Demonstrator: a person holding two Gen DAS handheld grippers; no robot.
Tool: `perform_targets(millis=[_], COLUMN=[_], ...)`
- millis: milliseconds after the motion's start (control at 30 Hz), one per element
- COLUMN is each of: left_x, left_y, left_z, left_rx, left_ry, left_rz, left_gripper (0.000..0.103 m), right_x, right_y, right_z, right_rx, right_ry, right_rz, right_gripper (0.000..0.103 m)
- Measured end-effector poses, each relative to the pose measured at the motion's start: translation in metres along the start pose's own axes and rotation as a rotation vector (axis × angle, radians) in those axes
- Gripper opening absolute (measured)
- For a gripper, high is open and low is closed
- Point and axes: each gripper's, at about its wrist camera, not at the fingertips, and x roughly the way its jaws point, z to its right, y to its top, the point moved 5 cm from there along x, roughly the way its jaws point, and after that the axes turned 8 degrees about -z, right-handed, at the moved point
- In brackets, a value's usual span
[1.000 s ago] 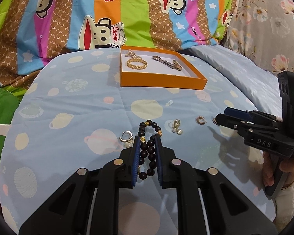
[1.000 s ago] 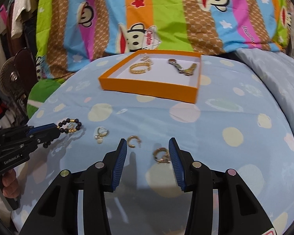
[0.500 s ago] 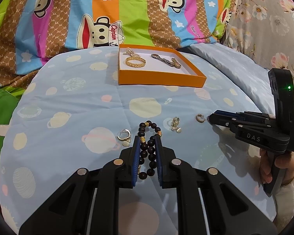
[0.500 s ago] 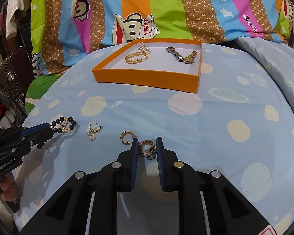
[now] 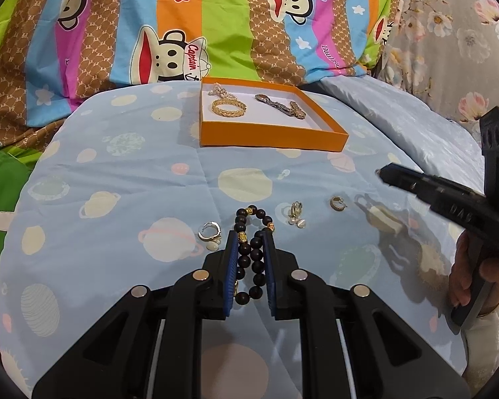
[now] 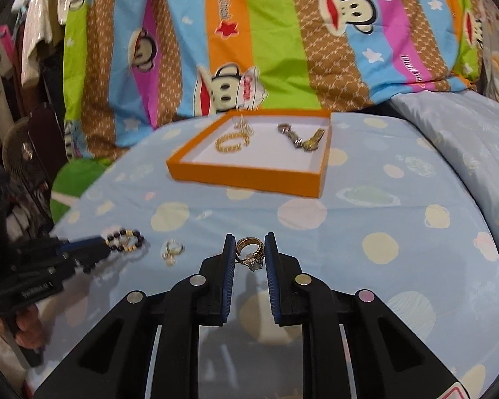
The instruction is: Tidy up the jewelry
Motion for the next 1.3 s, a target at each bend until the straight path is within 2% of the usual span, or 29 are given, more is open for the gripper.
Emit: perform_targets(millis=[133, 200, 233, 300, 433, 533, 600, 767, 900, 1033, 1133, 1233, 1300], left_x=[-0.002, -0.001, -0.001, -0.001, -0.002, -0.002, -0.002, -0.002, -0.001, 0.0, 0.0, 0.0, -0.001], left_y=[0.0, 0.0, 0.0, 0.0, 0.001, 0.0, 0.001, 0.0, 0.0, 0.0, 0.0, 0.0, -0.001], left_z=[0.001, 0.001, 0.001, 0.001, 0.001, 0.001, 0.001, 0.001, 0.001, 0.0, 0.0, 0.0, 0.001], left_rx=[0.005, 0.006, 0.005, 0.004, 0.004, 0.003, 0.004, 0.005, 0.006, 0.003, 0.005, 0.006, 0.009], left_ry=[-0.007, -0.006, -0.007, -0.007, -0.007, -0.007, -0.007, -0.007, -0.007, -0.008, -0.008, -0.009, -0.013], left_rz=[0.006, 0.003, 0.001, -0.001, 0.001, -0.001, 0.001, -0.002, -0.004, -0.007, -0.007, -0.007, -0.007], left_gripper=[0.014, 0.014, 0.014, 0.014, 0.014, 0.014, 0.014, 0.014, 0.014, 0.014, 0.014, 0.014, 0.014], right_x=[-0.006, -0.002, 0.002, 0.009, 0.013, 0.014, 0.013, 0.017, 0.029, 0.044, 0.05, 0.051, 0.05], right_y=[0.004, 0.004, 0.003, 0.0, -0.005, -0.008, -0.007, -0.008, -0.007, -0.009, -0.009, -0.009, -0.009], right_z=[0.014, 0.016, 0.017, 0.013, -0.002, -0.006, 0.002, 0.015, -0.002, -0.011, -0.008, -0.006, -0.004], right_rx=[0.065, 0.087, 0.09, 0.062, 0.001, -0.031, 0.0, 0.054, -0.03, -0.09, -0.081, -0.069, -0.062], right_ry=[0.039, 0.082, 0.073, 0.044, 0.08, 0.038, 0.011, 0.01, -0.012, -0.056, -0.056, -0.054, -0.056], right_rz=[0.009, -0.022, -0.037, -0.072, -0.099, -0.091, -0.084, -0.104, -0.138, -0.177, -0.199, -0.204, -0.199], right_gripper=[0.017, 0.017, 0.017, 0.017, 0.017, 0.018, 0.019, 0.021, 0.032, 0.033, 0.03, 0.016, 0.016])
